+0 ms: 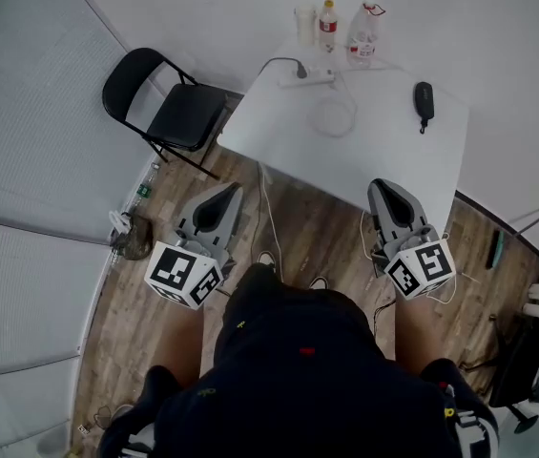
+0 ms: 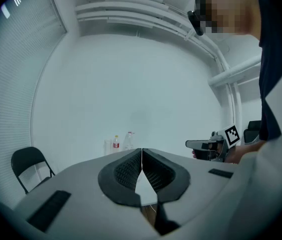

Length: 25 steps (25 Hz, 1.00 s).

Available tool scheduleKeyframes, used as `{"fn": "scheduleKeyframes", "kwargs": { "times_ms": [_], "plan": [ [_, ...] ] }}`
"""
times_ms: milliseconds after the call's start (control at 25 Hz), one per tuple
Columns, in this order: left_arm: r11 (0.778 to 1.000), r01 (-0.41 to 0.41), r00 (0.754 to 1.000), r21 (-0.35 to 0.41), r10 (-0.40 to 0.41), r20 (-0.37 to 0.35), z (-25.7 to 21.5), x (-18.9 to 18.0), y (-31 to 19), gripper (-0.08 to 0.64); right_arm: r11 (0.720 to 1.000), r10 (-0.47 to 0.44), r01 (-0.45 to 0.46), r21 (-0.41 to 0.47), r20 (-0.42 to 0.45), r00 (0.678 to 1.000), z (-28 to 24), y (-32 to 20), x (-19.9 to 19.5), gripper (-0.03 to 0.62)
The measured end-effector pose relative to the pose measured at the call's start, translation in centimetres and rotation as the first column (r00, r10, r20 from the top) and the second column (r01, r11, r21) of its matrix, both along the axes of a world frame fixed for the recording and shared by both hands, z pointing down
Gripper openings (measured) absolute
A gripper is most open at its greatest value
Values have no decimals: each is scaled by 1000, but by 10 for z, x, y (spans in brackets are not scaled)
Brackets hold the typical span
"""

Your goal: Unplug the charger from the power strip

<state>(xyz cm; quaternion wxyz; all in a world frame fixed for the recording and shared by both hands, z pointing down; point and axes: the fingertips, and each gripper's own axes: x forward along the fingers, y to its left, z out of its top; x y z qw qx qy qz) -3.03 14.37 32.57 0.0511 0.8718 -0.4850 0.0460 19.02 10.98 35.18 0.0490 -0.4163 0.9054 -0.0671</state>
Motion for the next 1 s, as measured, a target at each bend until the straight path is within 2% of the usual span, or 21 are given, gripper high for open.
{"fn": "scheduleKeyframes", "kwargs": {
  "times_ms": [160, 280, 400, 600, 880, 1000],
  "plan": [
    [1000, 11, 1000, -11, -11, -6, 5, 1, -13, 23, 1000, 0, 0, -10, -4, 1000, 6, -7, 4, 25],
    [1000, -12, 1000, 0, 12, 23, 9, 5, -31, 23, 1000, 24, -24, -14, -6, 1000, 9, -23, 8, 25],
    [999, -34, 999, 0, 34, 17, 16, 0, -55, 23, 999, 46, -47, -19, -22, 999, 13, -44, 2, 25],
    [998, -65, 998, -17, 65, 1, 23, -26, -113, 23, 997, 74, -75, -29, -39, 997, 16, -96, -27, 25],
    [995, -91, 996, -31, 90, -27, 34, -83, -207, 23, 994, 93, -97, -42, -92, 991, 14, -180, -92, 25],
    [991, -131, 991, -29, 130, -43, 31, -97, -237, 23, 992, 119, -123, -31, -117, 986, 7, -210, -113, 25]
  ]
}}
